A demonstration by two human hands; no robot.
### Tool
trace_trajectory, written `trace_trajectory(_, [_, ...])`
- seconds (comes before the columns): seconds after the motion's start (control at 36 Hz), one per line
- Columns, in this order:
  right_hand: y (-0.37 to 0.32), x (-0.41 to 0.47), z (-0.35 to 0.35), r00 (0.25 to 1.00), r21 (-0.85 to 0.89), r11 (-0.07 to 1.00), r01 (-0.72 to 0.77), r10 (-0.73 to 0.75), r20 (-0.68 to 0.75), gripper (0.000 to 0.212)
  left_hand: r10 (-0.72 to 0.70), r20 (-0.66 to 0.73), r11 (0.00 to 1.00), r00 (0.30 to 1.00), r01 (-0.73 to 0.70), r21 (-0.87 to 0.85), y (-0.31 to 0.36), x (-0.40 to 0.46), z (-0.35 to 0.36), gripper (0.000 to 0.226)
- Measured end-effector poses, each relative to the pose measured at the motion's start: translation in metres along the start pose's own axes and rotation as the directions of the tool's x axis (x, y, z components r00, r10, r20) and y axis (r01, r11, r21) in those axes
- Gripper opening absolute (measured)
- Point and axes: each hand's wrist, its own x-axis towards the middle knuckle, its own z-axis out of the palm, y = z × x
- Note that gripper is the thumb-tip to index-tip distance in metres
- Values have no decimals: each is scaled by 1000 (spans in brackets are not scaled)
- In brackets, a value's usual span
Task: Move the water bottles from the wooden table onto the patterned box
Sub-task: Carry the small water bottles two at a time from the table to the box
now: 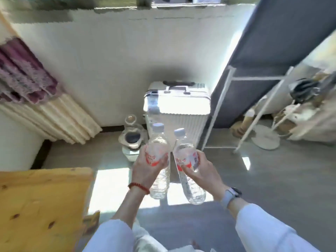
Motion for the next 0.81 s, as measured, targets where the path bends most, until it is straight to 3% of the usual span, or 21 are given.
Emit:
trace_trajectory(0.06, [45, -19, -40, 990, 47, 994, -95, 99, -98, 65, 46, 125, 999, 991, -46, -8, 29, -6, 57, 67])
trace_trajectory(0.14, [103, -51, -96, 942, 78, 969, -234, 246, -230, 64, 108, 295, 994, 950, -109, -14, 72, -18, 136, 54])
trace_trajectory(0.33, [219, -120, -193, 708, 280, 835, -474, 550, -444, 57, 262, 619, 955, 741, -293, -53, 153, -44, 307, 48])
trace_trajectory(0.5, [307, -154, -262, 490, 450, 722, -525, 689, -534, 57, 308, 773, 891, 555, -454, -29, 220, -63, 440, 44])
trace_trajectory(0.67, [395, -167, -347, 343, 552, 663, -506, 741, -577, 53, 324, 855, 861, 405, -501, -89, 288, -72, 582, 63])
trace_trajectory(0.81, [452, -176, -416, 225, 643, 591, -488, 797, -561, 54, 310, 907, 825, 286, -555, -107, 349, -85, 682, 49])
